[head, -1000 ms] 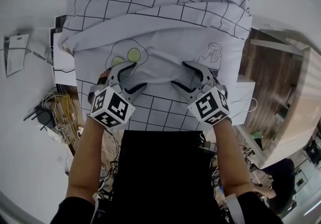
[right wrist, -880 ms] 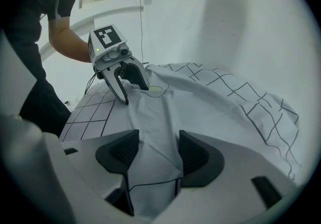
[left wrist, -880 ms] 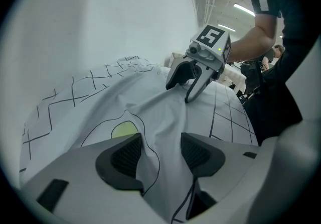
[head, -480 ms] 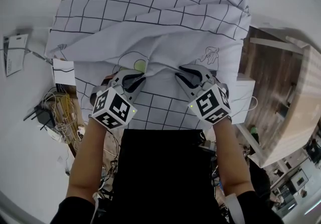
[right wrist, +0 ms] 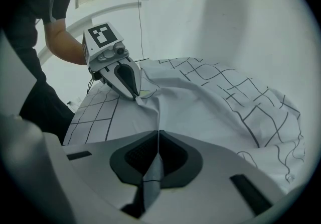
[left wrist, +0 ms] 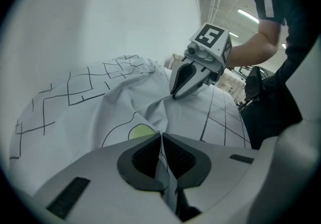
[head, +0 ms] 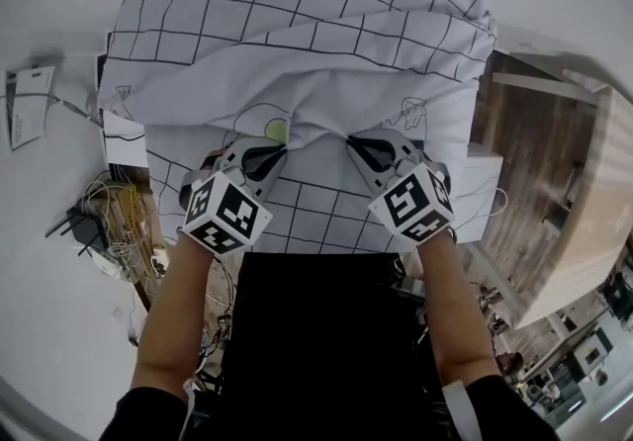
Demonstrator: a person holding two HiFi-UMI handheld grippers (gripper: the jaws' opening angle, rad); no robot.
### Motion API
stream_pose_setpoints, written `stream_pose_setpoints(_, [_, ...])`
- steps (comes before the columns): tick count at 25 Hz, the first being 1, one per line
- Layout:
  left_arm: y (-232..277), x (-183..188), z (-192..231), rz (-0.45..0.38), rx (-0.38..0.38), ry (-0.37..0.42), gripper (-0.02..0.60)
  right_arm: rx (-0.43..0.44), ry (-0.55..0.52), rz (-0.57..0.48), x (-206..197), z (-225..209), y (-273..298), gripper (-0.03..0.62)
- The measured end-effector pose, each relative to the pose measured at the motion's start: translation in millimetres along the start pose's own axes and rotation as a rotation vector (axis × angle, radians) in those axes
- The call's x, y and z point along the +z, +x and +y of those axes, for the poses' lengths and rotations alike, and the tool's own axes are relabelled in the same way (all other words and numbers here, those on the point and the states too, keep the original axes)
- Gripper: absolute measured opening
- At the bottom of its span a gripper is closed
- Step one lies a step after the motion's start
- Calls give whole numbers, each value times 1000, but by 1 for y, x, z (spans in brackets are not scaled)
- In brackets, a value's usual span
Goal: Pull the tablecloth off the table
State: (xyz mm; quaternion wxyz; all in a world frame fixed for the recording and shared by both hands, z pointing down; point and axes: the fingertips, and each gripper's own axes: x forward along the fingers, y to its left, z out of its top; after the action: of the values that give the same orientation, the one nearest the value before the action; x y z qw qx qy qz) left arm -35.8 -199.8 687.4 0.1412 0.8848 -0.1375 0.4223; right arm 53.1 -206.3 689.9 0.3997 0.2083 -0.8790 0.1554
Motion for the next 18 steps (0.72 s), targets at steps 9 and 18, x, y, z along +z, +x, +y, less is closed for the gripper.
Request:
stream_pose_setpoints(9, [-1, 0, -1, -26, 19, -4, 20, -15, 20, 3, 0, 0, 0, 24])
stream_pose_setpoints(18, [-12, 12, 3, -91, 48, -58, 15, -44, 8, 25, 9, 1, -15, 23])
